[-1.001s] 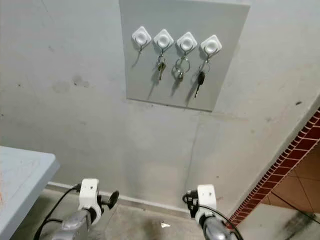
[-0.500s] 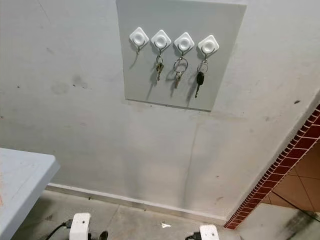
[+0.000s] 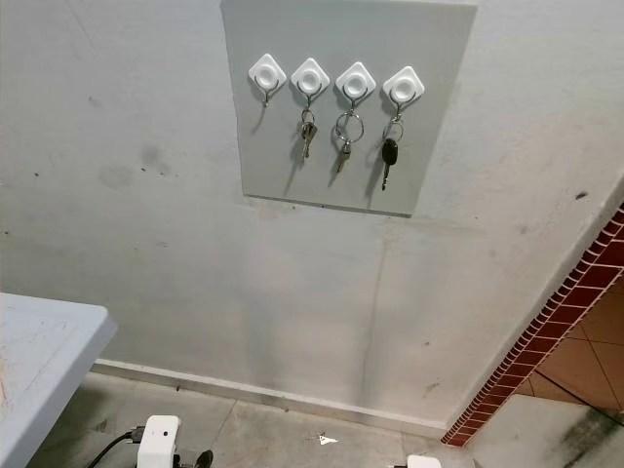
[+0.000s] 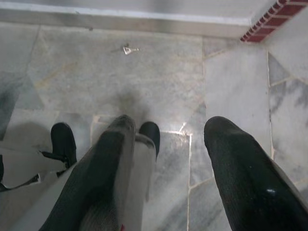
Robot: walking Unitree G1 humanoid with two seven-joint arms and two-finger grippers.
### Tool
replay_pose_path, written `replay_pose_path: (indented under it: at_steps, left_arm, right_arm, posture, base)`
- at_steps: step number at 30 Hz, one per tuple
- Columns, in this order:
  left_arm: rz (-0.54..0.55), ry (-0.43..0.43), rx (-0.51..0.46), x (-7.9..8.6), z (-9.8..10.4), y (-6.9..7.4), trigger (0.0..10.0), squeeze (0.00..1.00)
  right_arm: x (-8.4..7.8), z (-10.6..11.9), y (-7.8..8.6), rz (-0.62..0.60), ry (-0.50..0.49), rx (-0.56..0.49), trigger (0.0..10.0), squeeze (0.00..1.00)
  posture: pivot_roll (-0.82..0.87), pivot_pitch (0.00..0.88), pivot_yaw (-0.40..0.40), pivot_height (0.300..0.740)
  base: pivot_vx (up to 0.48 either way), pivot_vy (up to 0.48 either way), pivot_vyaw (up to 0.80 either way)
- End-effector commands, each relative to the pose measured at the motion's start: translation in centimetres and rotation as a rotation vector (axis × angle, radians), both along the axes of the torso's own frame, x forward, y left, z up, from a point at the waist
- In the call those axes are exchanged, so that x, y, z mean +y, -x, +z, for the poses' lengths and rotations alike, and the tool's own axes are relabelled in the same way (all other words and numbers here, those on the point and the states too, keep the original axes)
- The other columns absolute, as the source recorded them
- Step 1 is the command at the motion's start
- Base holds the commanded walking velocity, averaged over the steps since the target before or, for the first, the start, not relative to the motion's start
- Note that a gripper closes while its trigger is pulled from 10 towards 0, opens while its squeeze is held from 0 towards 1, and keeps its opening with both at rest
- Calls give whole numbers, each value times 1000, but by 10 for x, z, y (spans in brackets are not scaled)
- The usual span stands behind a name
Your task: Hang keys on a hook
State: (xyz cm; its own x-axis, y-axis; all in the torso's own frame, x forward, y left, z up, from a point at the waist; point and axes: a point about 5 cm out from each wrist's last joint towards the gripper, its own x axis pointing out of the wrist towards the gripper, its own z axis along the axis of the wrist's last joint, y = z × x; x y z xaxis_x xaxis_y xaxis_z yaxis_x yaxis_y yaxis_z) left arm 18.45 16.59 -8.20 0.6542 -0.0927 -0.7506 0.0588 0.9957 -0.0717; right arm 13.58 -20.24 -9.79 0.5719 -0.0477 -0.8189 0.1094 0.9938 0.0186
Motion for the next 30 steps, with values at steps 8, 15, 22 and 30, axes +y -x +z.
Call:
replay_pose_path:
  at_steps: [8,15,22,30]
  left_arm:
    - [26,-26,9,15,-2,8,10000,0]
    - [19,-28,21,16,-4,12,10000,0]
    - [26,-34,43,16,-7,18,10000,0]
    - [7,-25,30,8,-5,13,10000,0]
  right_arm:
    - [-7,-4,15,-36,3,30,10000,0]
    - [-5,-5,19,-53,-3,28,10000,0]
    - [-6,-6,23,-79,-4,44,10000,0]
    - [-7,-6,23,-48,7,56,10000,0]
  posture:
    - [-39,0,19,740]
    - [-47,0,21,740]
    - [-51,0,20,740]
    - [-49,0,13,740]
  base:
    - [0,0,0]
    - [0,0,0]
    - [0,0,0]
    - [0,0,0]
